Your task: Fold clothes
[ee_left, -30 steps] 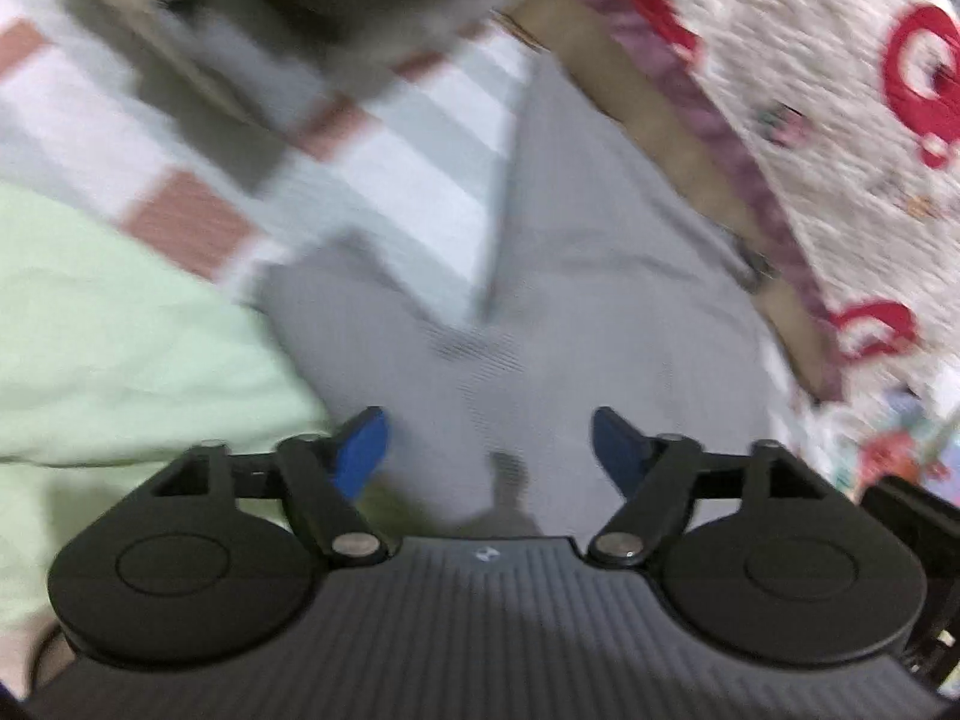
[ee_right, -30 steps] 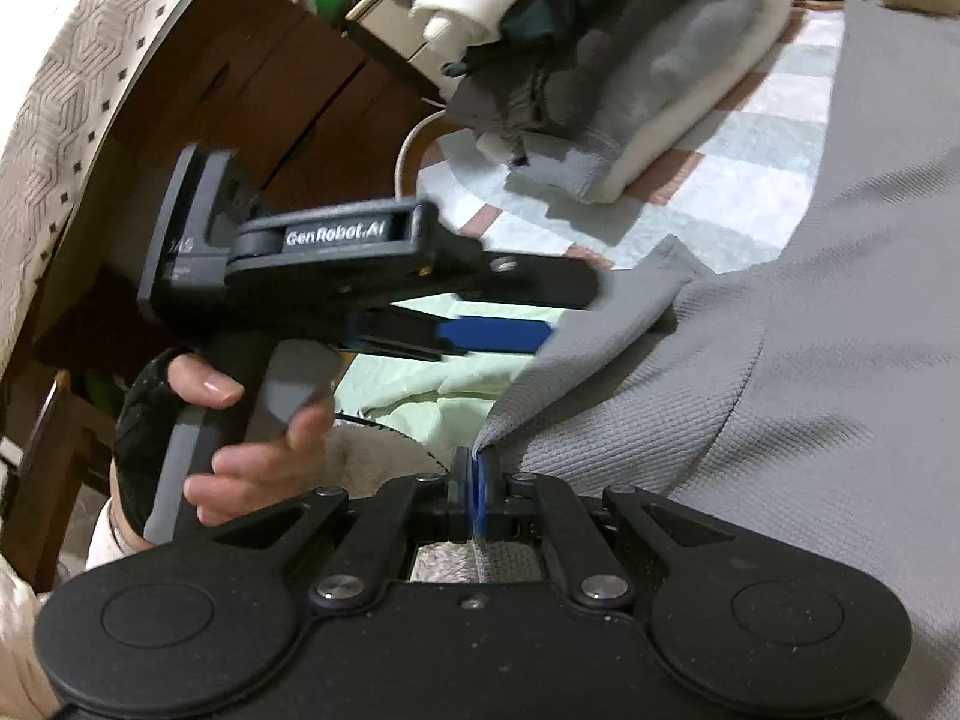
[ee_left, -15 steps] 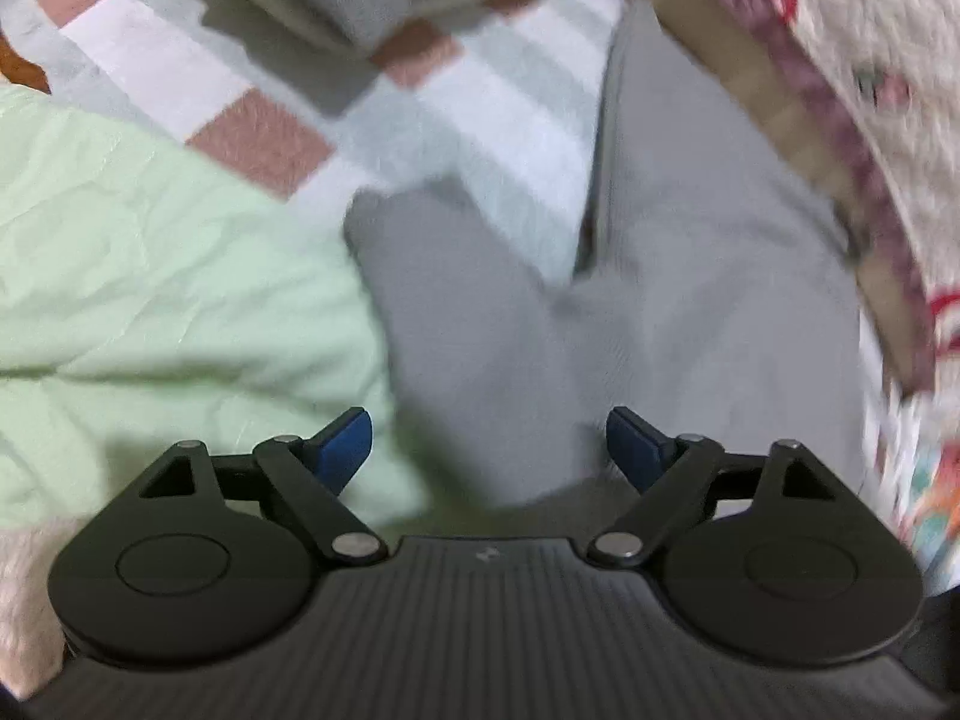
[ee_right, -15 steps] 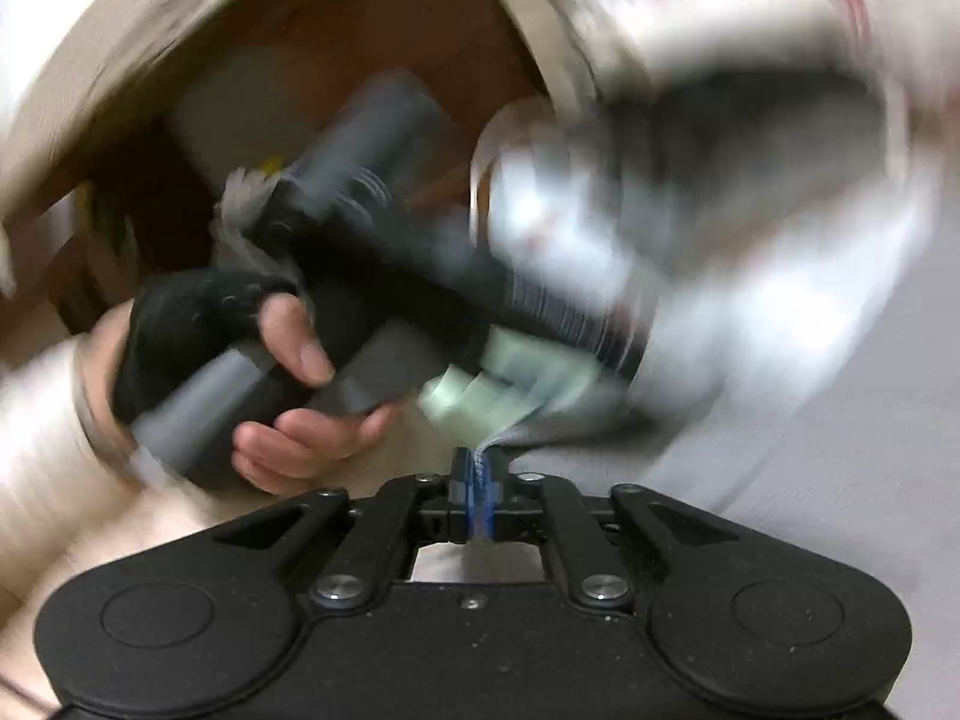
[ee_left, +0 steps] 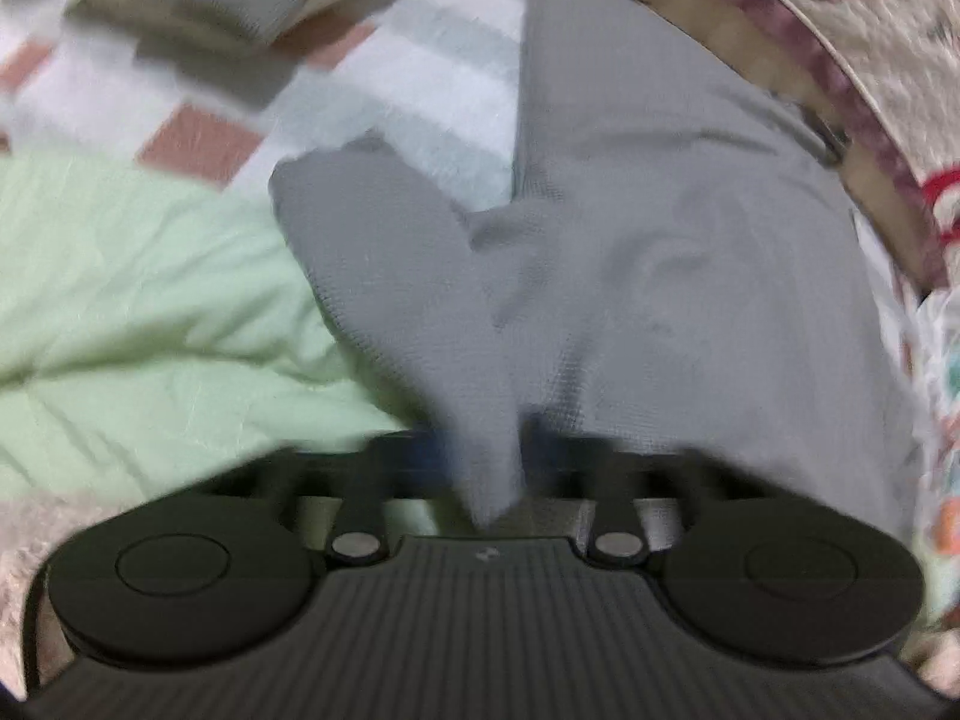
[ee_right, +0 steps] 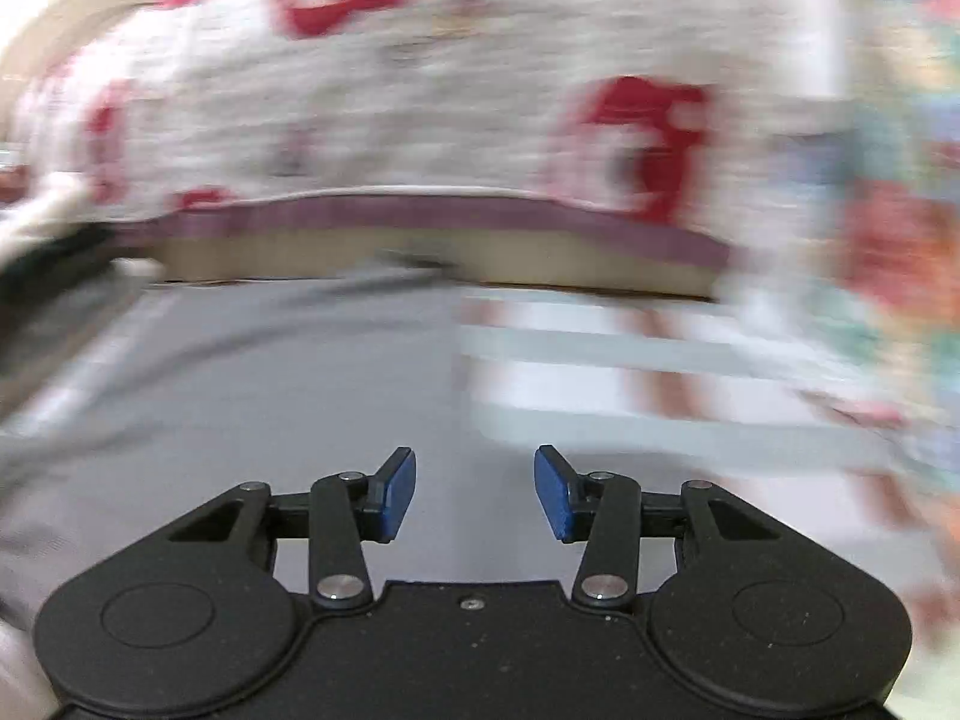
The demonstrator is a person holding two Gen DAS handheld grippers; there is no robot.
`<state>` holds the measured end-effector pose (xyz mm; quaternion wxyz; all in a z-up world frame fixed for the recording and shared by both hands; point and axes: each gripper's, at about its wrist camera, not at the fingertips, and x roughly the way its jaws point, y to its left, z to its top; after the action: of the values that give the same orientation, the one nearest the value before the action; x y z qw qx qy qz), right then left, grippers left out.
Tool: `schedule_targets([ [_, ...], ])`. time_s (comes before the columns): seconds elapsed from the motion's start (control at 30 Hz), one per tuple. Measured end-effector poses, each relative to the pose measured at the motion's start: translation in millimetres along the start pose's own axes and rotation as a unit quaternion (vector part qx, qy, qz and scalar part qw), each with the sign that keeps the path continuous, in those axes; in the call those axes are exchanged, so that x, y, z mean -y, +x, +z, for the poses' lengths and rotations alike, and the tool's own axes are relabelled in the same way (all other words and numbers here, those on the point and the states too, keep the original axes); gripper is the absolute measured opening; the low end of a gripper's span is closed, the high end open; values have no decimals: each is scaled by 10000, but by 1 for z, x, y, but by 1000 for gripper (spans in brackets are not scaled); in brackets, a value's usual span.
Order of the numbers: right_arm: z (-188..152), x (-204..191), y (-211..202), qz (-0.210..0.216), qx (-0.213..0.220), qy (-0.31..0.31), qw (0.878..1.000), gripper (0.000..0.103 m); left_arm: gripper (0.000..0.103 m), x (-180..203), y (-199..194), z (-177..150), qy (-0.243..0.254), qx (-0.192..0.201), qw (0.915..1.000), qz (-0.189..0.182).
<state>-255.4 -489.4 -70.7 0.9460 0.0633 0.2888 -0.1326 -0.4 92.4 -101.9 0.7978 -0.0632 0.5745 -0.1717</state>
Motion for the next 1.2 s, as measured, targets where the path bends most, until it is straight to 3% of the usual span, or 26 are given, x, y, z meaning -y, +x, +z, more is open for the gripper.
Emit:
schedule_targets([
  [0.07, -21, 30, -12, 154, -267, 661, 9973, 51, 7, 11, -1, -4, 291, 132, 9991, 266],
  [0.13, -41, 45, -20, 531, -469, 1292, 9891, 51, 7, 14, -3, -5, 282, 140, 9988, 380],
  [0.17, -51, 50, -24, 738, -555, 1550, 9836, 51, 13, 13, -3, -4, 171, 100, 9990, 396],
  [0.23, -69, 38, -22, 1041, -682, 1915, 9736, 51, 44, 4, -2, -4, -261, -85, 9992, 275],
  [0.27, -75, 36, -18, 1197, -788, 2135, 9664, 51, 66, 4, 0, -5, -373, -136, 9989, 238],
  [0.47, -93, 33, 16, 1494, -1030, 3356, 9244, 52, 70, 0, 11, -12, -1016, -420, 9939, 55],
  [0.53, -97, 37, 27, 1556, -896, 3785, 9080, 52, 72, 5, 18, -10, -903, -290, 9948, 379],
  [0.57, -95, 38, 35, 1575, -846, 3885, 9039, 41, 66, 8, 21, -9, -831, -206, 9949, 529],
  [0.6, -90, 37, 40, 1621, -768, 3784, 9081, 11, 32, 11, 21, -6, -693, -65, 9960, 568],
  [0.63, -82, 33, 39, 1667, -566, 3537, 9186, 11, 10, 16, 17, -4, -436, 68, 9983, 383],
  [0.67, -73, 33, 24, 1735, -177, 3303, 9276, 11, 4, 21, 12, -3, -169, 203, 9995, 189],
  [0.73, -58, 34, -7, 1791, 478, 2995, 9359, 10, 4, 25, -13, -6, 215, 417, 9988, -136],
  [0.77, -55, 36, -23, 1621, 580, 2955, 9397, 10, 4, 24, -27, -7, 293, 498, 9980, -252],
  [0.9, -67, 31, -27, 1052, 210, 2435, 9639, 9, 4, 5, -49, -11, 20, 621, 9967, -528],
  [1.07, -78, 26, -12, 980, -134, 2538, 9622, 9, 5, 15, -35, -17, 125, 389, 9992, 7],
  [1.13, -79, 30, -18, 946, -93, 2420, 9656, 9, 13, 16, -32, -16, 62, 368, 9991, 193],
  [1.2, -77, 28, -19, 852, -113, 2251, 9705, 9, 30, 9, -32, -15, -188, 375, 9983, 411],
])
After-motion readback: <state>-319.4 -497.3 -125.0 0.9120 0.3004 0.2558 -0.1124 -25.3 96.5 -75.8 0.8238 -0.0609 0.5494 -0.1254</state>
